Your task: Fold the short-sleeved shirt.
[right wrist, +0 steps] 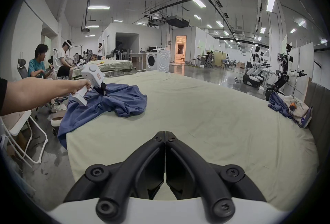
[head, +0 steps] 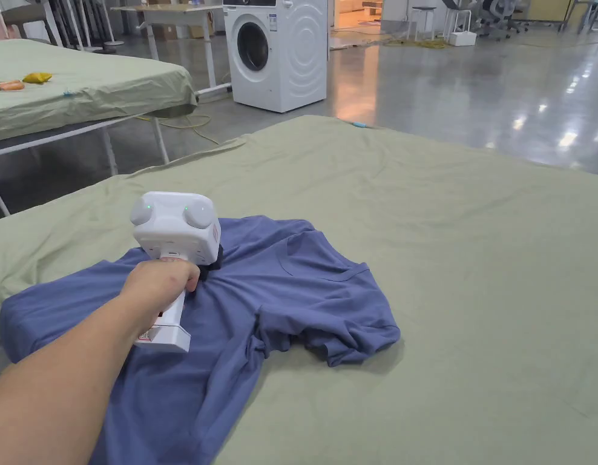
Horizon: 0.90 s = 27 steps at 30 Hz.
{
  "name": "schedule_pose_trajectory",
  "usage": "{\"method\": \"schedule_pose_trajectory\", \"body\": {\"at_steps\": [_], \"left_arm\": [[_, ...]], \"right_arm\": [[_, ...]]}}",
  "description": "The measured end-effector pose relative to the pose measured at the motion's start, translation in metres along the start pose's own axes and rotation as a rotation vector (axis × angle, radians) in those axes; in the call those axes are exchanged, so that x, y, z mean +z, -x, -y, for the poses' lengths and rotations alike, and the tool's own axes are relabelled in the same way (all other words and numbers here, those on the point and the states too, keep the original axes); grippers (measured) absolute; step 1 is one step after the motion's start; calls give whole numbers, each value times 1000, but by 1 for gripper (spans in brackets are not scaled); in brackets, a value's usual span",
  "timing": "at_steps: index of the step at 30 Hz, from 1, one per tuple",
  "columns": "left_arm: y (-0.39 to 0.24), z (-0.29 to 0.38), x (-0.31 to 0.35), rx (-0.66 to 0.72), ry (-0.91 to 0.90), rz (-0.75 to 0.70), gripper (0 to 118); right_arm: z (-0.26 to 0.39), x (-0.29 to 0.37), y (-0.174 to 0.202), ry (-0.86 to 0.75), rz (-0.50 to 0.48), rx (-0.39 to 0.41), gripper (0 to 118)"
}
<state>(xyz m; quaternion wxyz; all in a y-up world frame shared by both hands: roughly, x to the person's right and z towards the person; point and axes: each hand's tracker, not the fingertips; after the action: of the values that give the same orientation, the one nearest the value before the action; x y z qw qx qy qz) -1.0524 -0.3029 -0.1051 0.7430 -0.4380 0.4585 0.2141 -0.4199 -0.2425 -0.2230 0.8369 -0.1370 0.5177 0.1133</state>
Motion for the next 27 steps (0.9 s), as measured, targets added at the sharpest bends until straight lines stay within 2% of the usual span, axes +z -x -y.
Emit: {"method": "schedule_pose_trajectory", "body": {"at_steps": [4, 7, 13, 16, 19, 23, 27], "left_arm": [[13, -2, 5, 66, -58, 33, 4], [20, -13, 20, 37, -95, 44, 4], [20, -36, 101, 41, -253, 131, 4], [-12, -41, 191, -20, -402, 185, 4], [-51, -47, 290, -14, -491, 371, 4], [-132, -50, 403, -218, -594, 423, 4], [-227, -25, 489, -305, -627, 591, 4]], "right_arm": [[-6, 13, -2, -21, -11, 0, 3], [-8, 23, -7, -34, -8, 6, 3], [-12, 56, -33, -37, 44, -13, 3], [-17, 89, -50, -62, 98, 13, 3], [-22, 129, -66, -93, 170, 35, 3], [-25, 183, -90, -138, 229, 10, 3], [-23, 236, -113, -178, 306, 0, 3]]}}
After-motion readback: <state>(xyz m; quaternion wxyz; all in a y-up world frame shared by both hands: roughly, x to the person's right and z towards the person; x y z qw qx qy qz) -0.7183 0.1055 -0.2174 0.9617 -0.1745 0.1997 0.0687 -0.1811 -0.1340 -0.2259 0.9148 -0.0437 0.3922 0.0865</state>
